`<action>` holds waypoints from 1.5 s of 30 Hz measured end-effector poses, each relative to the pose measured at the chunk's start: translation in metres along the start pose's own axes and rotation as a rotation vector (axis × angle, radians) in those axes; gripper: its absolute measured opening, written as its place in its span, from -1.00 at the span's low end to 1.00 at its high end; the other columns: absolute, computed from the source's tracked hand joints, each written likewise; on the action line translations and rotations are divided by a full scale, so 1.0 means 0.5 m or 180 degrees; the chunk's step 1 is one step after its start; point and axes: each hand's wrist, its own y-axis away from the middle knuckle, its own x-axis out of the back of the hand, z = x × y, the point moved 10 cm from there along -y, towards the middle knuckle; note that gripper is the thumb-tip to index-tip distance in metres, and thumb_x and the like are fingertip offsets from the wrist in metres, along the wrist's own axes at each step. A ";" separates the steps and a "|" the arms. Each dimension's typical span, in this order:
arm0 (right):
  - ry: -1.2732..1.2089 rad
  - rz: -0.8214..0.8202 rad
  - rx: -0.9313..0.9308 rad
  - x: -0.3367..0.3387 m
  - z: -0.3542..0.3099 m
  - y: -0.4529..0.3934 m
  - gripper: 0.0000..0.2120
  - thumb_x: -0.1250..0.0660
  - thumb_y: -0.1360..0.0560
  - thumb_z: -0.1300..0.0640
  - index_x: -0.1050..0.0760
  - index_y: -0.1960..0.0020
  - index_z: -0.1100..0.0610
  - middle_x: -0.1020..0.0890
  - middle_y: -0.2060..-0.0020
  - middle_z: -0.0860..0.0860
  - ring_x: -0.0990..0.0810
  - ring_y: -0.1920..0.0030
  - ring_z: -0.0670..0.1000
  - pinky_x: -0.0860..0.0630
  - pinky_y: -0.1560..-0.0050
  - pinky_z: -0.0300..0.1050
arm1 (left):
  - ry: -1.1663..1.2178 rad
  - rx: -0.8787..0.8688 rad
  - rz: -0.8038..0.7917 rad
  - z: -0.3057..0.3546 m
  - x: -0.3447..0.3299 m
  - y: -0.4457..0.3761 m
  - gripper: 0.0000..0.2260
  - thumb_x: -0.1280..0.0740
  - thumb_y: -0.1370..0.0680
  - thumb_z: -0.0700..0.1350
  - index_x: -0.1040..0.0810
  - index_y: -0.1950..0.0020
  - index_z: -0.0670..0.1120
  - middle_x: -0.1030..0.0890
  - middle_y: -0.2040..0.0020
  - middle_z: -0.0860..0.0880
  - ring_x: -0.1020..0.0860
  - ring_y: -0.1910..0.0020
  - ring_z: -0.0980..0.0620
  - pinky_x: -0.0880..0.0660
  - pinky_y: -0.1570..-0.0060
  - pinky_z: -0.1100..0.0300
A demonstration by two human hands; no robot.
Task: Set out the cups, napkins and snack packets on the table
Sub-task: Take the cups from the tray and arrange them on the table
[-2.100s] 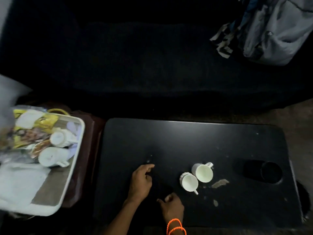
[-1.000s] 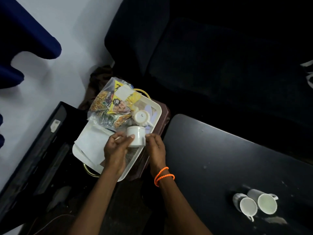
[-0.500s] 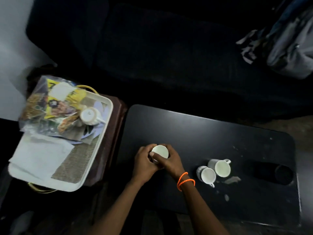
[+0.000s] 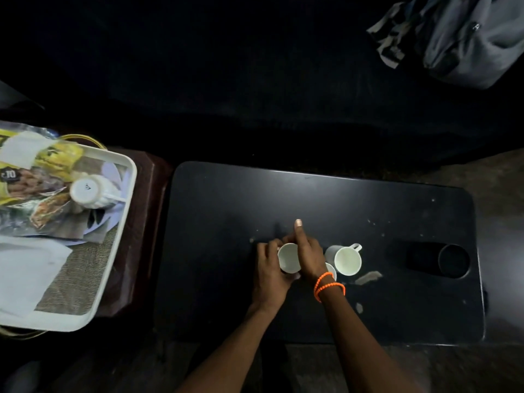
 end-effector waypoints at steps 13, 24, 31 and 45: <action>0.0311 0.0455 0.0521 0.037 -0.048 -0.009 -0.33 -0.04 -0.55 -0.46 -0.62 0.20 0.07 -0.65 0.27 -0.10 -0.61 0.15 -0.05 -0.44 0.10 -0.09 | 0.0011 -0.0052 0.0140 -0.027 0.064 -0.009 -0.30 -0.31 -0.43 -0.51 -0.44 -0.50 0.00 -0.42 -0.29 0.03 -0.54 -0.20 0.09 -0.59 -0.17 0.16; 0.0790 -0.0684 0.1345 -0.336 -0.318 0.050 -0.48 -0.22 -0.59 -0.29 -0.62 0.08 0.16 -0.71 0.15 0.05 -0.66 0.05 0.05 -0.52 -0.01 -0.08 | -0.0106 -0.0090 0.2500 -0.116 0.668 -0.033 -0.57 -0.35 -0.44 -0.32 -0.56 -0.30 -0.09 -0.49 -0.12 -0.07 -0.54 0.09 0.05 -0.51 0.02 0.39; 0.1003 -0.0870 0.2098 -0.579 -0.518 0.129 -0.52 -0.25 -0.60 -0.23 -0.65 -0.15 0.16 -0.67 -0.10 0.11 -0.61 -0.15 0.11 -0.49 -0.18 -0.09 | 0.1938 0.1458 0.1671 -0.247 0.762 -0.119 -0.67 -0.20 -0.71 -0.07 -0.47 -0.43 -0.16 -0.59 -0.28 -0.24 -0.64 -0.07 -0.22 -0.63 -0.09 -0.12; -0.0435 -0.1305 0.0899 -0.614 -0.478 0.121 -0.38 -0.10 -0.54 -0.42 -0.68 0.06 0.06 -0.74 0.01 0.04 -0.68 -0.07 0.11 -0.56 -0.13 0.05 | 0.3526 0.1249 0.1646 -0.236 0.750 -0.117 -0.89 -0.41 -0.60 -0.23 -0.52 -0.06 -0.12 -0.64 -0.16 -0.23 -0.67 -0.06 -0.18 -0.67 0.26 0.04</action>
